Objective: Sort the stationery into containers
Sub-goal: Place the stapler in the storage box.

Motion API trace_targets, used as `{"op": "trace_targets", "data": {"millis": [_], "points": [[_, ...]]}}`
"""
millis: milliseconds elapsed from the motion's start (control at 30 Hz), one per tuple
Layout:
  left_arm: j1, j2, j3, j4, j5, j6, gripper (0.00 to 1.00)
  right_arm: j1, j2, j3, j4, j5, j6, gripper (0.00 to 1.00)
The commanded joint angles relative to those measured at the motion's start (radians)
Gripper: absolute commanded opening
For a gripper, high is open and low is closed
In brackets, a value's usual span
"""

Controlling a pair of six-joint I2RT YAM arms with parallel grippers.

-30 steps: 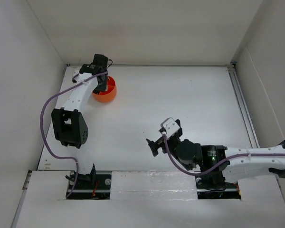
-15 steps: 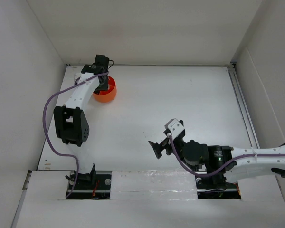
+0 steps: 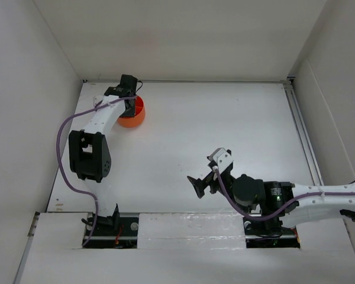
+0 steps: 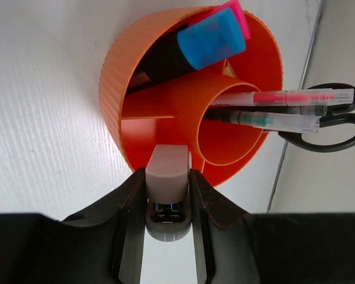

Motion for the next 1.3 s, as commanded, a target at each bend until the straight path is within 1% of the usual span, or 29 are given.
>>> {"op": "trace_targets", "data": {"millis": [0, 100, 433, 467, 500, 533, 567, 700, 733, 767, 833, 1167, 1267], "points": [[-0.002, -0.061, -0.024, 0.036, -0.108, -0.062, 0.00, 0.006, -0.019, 0.000, 0.006, -0.012, 0.004, 0.99], [-0.002, -0.061, -0.045, 0.047, -0.109, -0.071, 0.00, 0.016, -0.019, 0.000, 0.006, -0.012, 0.004, 0.99], [-0.002, -0.061, -0.045, 0.061, -0.081, -0.053, 0.00, 0.016, -0.019, 0.000, 0.006, -0.021, 0.004, 0.98], [-0.002, -0.070, -0.045, 0.074, -0.081, -0.044, 0.02, 0.016, -0.019, 0.000, 0.006, -0.030, 0.004, 0.98], [-0.002, -0.070, -0.045, 0.084, -0.081, -0.044, 0.10, 0.016, -0.010, 0.000, 0.006, -0.030, 0.004, 0.98], [-0.002, -0.070, -0.045, 0.084, -0.081, -0.035, 0.16, 0.016, -0.010, 0.000, 0.006, -0.030, 0.004, 0.98], [-0.002, -0.070, -0.045, 0.084, -0.081, -0.034, 0.19, 0.016, -0.010, 0.010, 0.006, -0.030, 0.004, 0.98], [-0.002, -0.070, -0.036, 0.084, -0.081, -0.015, 0.21, 0.025, -0.010, 0.010, -0.003, -0.030, 0.004, 0.98], [-0.002, -0.070, -0.036, 0.084, -0.081, -0.015, 0.23, 0.025, -0.010, 0.010, -0.003, -0.030, 0.004, 0.98], [-0.002, -0.070, -0.036, 0.084, -0.081, -0.015, 0.28, 0.025, -0.010, 0.010, -0.003, -0.030, 0.004, 0.98], [-0.002, -0.070, -0.027, 0.084, -0.081, -0.002, 0.30, 0.025, -0.010, 0.010, -0.012, -0.030, 0.004, 0.98], [0.008, -0.061, -0.045, 0.102, -0.055, 0.021, 0.30, 0.034, -0.019, 0.010, -0.013, -0.030, 0.004, 0.98], [0.008, -0.061, -0.045, 0.113, -0.055, 0.021, 0.31, 0.034, -0.019, 0.010, -0.013, -0.030, 0.004, 0.98]]}}
